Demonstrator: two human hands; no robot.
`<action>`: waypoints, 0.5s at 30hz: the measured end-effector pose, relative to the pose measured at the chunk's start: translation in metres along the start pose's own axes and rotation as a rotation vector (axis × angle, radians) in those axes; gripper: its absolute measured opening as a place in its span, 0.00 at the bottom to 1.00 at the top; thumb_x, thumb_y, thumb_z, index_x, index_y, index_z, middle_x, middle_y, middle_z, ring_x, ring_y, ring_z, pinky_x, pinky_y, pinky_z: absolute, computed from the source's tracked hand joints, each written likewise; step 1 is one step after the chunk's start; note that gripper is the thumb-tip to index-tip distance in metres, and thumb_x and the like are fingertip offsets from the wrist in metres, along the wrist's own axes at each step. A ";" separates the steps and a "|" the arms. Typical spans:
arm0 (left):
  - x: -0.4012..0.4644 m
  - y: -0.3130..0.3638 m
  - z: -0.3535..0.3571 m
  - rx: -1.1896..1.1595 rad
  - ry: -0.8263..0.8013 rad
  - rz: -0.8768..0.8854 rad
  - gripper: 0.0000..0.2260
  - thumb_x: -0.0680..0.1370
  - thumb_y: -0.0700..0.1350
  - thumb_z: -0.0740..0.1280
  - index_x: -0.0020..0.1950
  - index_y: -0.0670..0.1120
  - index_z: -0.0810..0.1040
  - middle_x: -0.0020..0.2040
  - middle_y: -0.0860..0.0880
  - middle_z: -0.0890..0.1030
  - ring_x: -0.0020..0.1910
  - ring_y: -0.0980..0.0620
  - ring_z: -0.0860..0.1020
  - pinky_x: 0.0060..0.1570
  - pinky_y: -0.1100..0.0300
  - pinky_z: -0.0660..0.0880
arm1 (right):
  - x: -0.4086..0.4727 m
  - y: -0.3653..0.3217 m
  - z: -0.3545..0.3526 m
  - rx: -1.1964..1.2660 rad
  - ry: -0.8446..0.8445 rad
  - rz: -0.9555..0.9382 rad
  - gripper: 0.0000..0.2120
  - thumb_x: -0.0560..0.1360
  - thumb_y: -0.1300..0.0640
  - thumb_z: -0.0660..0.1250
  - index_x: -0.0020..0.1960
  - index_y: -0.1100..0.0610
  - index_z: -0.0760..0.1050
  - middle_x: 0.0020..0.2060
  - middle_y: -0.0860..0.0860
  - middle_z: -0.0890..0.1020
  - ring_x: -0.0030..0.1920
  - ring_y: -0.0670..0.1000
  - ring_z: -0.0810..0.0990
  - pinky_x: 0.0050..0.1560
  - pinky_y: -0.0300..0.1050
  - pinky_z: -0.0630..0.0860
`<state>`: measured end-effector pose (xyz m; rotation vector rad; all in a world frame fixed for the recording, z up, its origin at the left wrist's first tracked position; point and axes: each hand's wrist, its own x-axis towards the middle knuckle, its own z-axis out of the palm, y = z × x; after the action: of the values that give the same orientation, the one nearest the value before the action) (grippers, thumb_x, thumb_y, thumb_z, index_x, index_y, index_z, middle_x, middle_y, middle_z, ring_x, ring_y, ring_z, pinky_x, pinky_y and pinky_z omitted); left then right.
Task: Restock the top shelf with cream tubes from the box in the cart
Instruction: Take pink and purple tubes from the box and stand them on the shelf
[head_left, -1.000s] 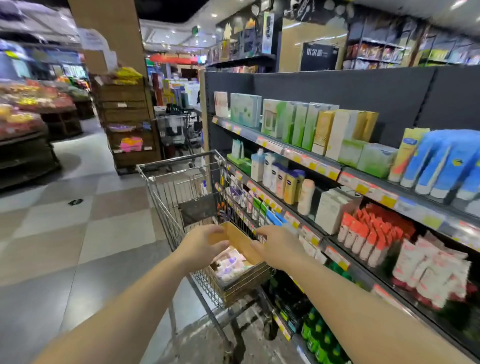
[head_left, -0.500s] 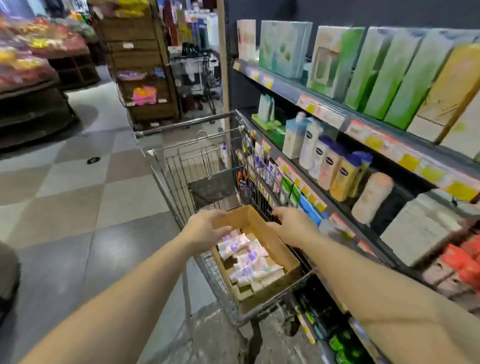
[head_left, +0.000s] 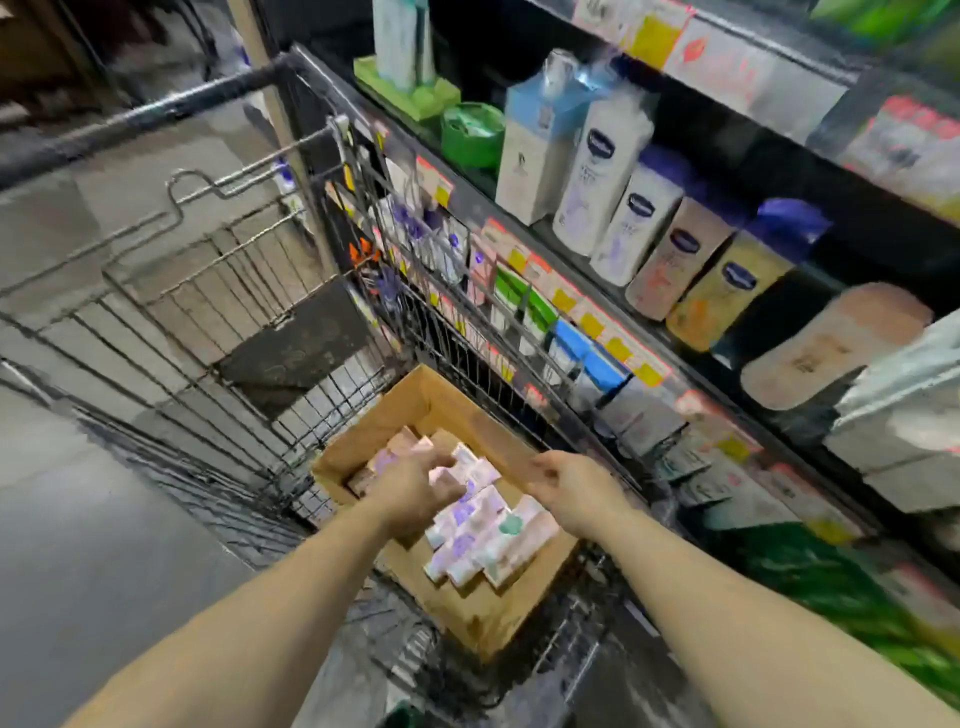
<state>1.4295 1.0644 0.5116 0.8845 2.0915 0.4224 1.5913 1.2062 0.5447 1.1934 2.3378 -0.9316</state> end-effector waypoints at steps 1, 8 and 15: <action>0.013 -0.007 0.006 -0.013 -0.034 0.003 0.22 0.77 0.55 0.68 0.69 0.49 0.74 0.70 0.50 0.73 0.66 0.49 0.72 0.62 0.60 0.68 | 0.010 0.006 0.006 0.035 -0.006 0.041 0.20 0.77 0.46 0.66 0.67 0.48 0.73 0.61 0.50 0.80 0.60 0.54 0.78 0.57 0.46 0.75; 0.081 -0.052 0.091 -0.035 -0.235 -0.071 0.24 0.76 0.52 0.70 0.70 0.46 0.71 0.72 0.49 0.70 0.68 0.49 0.71 0.59 0.65 0.66 | 0.057 0.058 0.077 0.133 -0.118 0.280 0.17 0.80 0.53 0.60 0.68 0.50 0.71 0.62 0.54 0.77 0.55 0.57 0.79 0.54 0.45 0.77; 0.114 -0.053 0.185 0.002 -0.219 -0.091 0.24 0.76 0.54 0.69 0.64 0.40 0.71 0.53 0.42 0.78 0.56 0.43 0.77 0.49 0.55 0.71 | 0.098 0.077 0.122 0.184 -0.129 0.325 0.18 0.81 0.60 0.57 0.70 0.52 0.68 0.66 0.53 0.74 0.57 0.52 0.73 0.52 0.38 0.64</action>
<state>1.5021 1.1079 0.3045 0.7959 1.9223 0.2631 1.5988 1.2115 0.3698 1.4826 1.9155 -1.0850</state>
